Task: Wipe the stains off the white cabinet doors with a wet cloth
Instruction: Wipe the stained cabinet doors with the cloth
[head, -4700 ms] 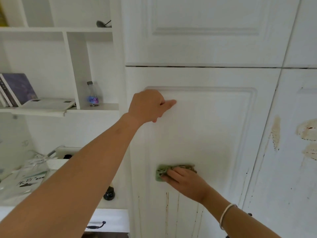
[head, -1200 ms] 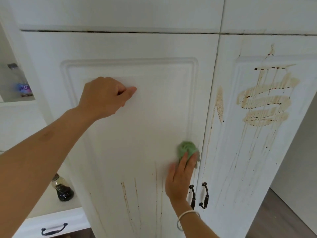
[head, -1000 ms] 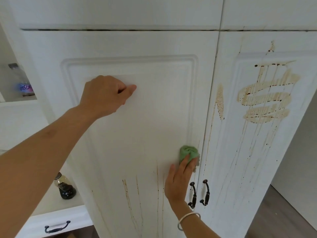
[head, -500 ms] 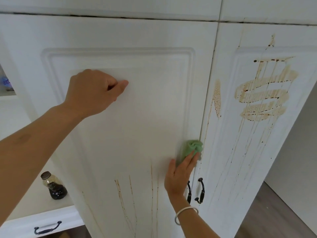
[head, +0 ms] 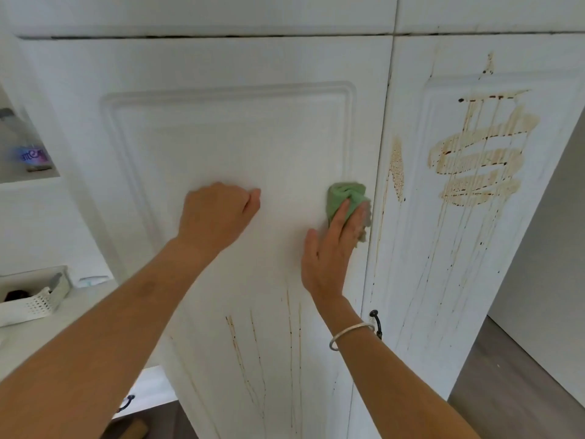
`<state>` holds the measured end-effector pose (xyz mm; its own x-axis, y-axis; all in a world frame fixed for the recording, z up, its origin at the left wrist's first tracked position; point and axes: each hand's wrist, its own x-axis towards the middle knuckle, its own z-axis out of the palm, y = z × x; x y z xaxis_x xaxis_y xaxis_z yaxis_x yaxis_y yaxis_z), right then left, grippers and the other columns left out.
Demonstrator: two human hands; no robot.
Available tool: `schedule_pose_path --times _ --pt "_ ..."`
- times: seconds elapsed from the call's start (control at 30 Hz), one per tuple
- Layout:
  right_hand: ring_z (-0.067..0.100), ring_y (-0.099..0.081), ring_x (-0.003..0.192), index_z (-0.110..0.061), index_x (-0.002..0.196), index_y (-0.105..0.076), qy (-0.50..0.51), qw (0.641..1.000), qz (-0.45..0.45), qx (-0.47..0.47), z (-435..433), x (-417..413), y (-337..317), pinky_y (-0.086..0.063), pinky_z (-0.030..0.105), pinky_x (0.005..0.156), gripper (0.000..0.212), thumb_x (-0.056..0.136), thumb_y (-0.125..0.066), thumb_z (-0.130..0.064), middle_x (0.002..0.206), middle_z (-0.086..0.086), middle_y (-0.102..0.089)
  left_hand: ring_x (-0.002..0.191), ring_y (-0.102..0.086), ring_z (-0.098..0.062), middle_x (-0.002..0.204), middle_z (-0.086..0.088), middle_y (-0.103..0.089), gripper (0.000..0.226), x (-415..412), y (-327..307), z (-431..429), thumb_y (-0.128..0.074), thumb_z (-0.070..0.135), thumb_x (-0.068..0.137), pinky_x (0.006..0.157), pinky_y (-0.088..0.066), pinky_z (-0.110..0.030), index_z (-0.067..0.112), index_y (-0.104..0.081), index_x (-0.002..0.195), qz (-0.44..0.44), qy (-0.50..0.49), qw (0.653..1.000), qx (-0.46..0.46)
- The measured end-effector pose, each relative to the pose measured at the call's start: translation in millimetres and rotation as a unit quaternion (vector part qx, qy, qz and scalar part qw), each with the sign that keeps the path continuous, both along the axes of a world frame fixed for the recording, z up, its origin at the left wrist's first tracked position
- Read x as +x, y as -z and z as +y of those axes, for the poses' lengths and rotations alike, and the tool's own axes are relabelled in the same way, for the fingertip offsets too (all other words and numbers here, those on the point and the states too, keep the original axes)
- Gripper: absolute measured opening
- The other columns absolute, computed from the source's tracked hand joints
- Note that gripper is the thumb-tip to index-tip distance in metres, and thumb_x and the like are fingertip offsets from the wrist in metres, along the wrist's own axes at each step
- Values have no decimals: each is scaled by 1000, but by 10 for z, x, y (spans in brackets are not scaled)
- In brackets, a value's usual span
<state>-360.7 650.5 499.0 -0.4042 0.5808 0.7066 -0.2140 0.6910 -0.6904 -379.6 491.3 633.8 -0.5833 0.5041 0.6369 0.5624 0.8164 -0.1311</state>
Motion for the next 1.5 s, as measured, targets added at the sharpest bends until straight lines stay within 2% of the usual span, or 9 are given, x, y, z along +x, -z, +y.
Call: schedule_pose_path --times 0.3,0.57,0.63,0.73,0.8,1.1,1.27,1.43,1.5 --pt "26 7 149 -11 151 14 -7 973 -131 -188 -273 66 1477 -18 49 120 84 86 -38 -17 160 9 18 57 -58 -22 51 1 -56 58 -167 122 -44 -28 45 99 65 -51 -38 11 -57 62 -36 39 996 -69" --pt "31 7 148 -1 150 13 16 907 -113 -405 -330 42 1312 -10 48 121 87 88 -47 -3 160 17 14 57 -58 -21 48 1 -57 59 -197 145 -23 -31 43 100 67 -51 -38 10 -59 60 -42 52 996 -55" --pt "26 6 149 -5 152 11 6 918 -79 -389 -350 88 1204 -10 47 122 79 92 -41 -12 161 13 14 57 -58 -23 49 -1 -58 59 -198 150 -28 -31 43 100 69 -51 -39 9 -59 60 -45 56 996 -55" --pt "13 14 148 -22 153 13 -51 975 -40 -214 -398 127 972 0 29 122 79 91 -36 -28 159 -2 24 56 -58 -25 51 -3 -57 59 -178 154 -13 -33 41 100 68 -51 -40 7 -59 60 -39 70 995 -51" --pt "17 16 149 -30 151 16 -50 992 -38 -107 -432 77 860 -1 34 121 80 91 -36 -33 158 -3 26 56 -58 -25 52 -4 -59 58 -175 152 -5 -33 41 100 66 -51 -39 7 -60 61 -35 71 996 -51" --pt "25 12 149 -27 154 2 -72 979 -152 112 -1226 74 1521 -8 45 121 80 89 -44 -32 160 1 23 56 -57 -22 53 -4 -58 59 -208 165 -23 -29 40 101 61 -49 -37 9 -55 58 -18 64 996 -68" --pt "20 13 149 -32 152 14 -75 979 -155 113 -1252 67 1559 -7 37 120 76 95 -35 -31 160 -2 25 57 -54 -22 55 -4 -58 57 -241 164 -38 -28 40 101 60 -47 -36 10 -49 58 -17 68 996 -61" --pt "11 13 148 -32 147 16 -19 982 -70 -172 -588 -25 1105 -6 43 123 68 96 -28 -31 161 1 19 61 -53 -24 59 -5 -58 57 -262 174 -19 -27 41 101 58 -40 -33 9 -52 60 -7 64 996 -64" --pt "15 13 149 -27 148 16 -6 981 -65 -182 -469 -53 1058 -6 47 122 69 95 -27 -36 161 5 17 59 -48 -24 57 -5 -53 56 -269 187 -10 -28 40 101 55 -34 -32 10 -49 59 2 66 996 -67"
